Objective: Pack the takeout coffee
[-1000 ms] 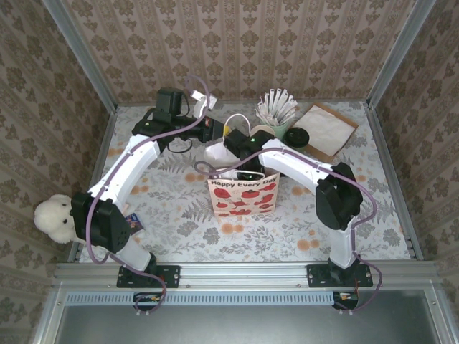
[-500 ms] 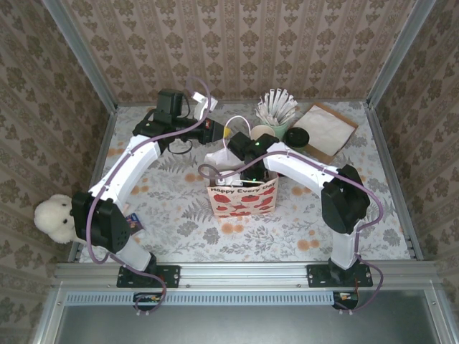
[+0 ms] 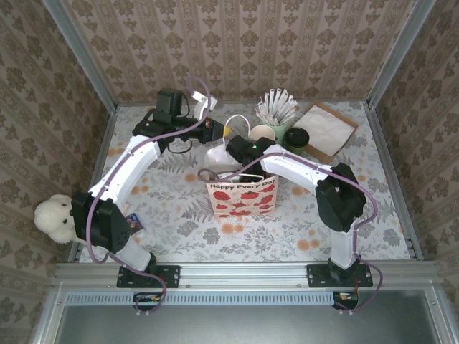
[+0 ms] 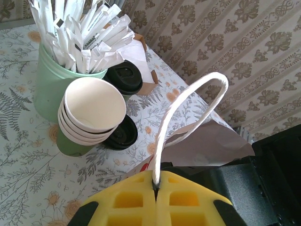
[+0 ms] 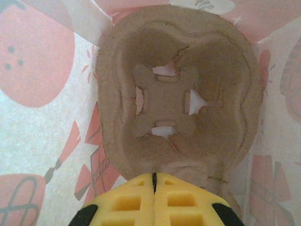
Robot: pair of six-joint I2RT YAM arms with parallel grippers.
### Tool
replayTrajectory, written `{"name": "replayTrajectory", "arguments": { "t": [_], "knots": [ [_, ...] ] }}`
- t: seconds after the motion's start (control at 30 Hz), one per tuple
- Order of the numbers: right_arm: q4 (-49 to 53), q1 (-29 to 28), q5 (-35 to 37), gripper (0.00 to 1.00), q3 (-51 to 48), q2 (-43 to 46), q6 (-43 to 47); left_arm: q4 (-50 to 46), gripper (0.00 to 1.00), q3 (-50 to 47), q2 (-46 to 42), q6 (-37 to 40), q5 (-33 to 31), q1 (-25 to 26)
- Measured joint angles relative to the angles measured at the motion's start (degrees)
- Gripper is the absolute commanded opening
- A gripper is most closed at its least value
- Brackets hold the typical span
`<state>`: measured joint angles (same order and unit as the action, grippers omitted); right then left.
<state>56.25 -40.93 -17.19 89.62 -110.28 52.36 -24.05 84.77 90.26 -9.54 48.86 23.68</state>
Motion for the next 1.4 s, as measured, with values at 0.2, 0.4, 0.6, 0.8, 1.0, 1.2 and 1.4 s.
{"name": "replayTrajectory", "arguments": {
  "t": [0.2, 0.4, 0.6, 0.8, 1.0, 1.2, 1.4],
  "knots": [
    [0.0, -0.2, -2.2, 0.0, 0.0, 2.0, 0.0, 0.0, 0.0, 0.0, -0.7, 0.2, 0.0, 0.0],
    [-0.7, -0.4, -2.8, 0.0, -0.7, 5.5, 0.0, 0.0, 0.0, 0.0, -0.8, 0.2, -0.2, 0.0],
    [-2.3, -1.2, -2.7, 0.0, -4.5, 6.4, 0.7, 0.3, 0.0, -0.5, -1.0, 0.1, -0.7, 0.0],
    [-3.8, -1.5, -2.5, 0.0, -5.1, 6.3, 1.5, 1.4, 0.0, -1.7, -1.6, 0.1, -0.7, 0.0],
    [-6.6, -1.9, -0.3, 0.0, -6.7, 4.4, 1.7, 1.7, 0.0, -1.9, -1.7, 0.2, -0.6, 0.0],
    [-6.6, -2.1, -0.2, 0.0, -7.2, 3.5, 1.7, 1.3, 0.0, -1.9, -1.9, 0.6, -0.7, 0.0],
    [-6.2, -2.3, -2.4, 0.0, -7.2, 4.5, -0.5, 1.4, 0.0, -2.2, -2.9, 0.8, -0.9, 0.0]
  ]
}}
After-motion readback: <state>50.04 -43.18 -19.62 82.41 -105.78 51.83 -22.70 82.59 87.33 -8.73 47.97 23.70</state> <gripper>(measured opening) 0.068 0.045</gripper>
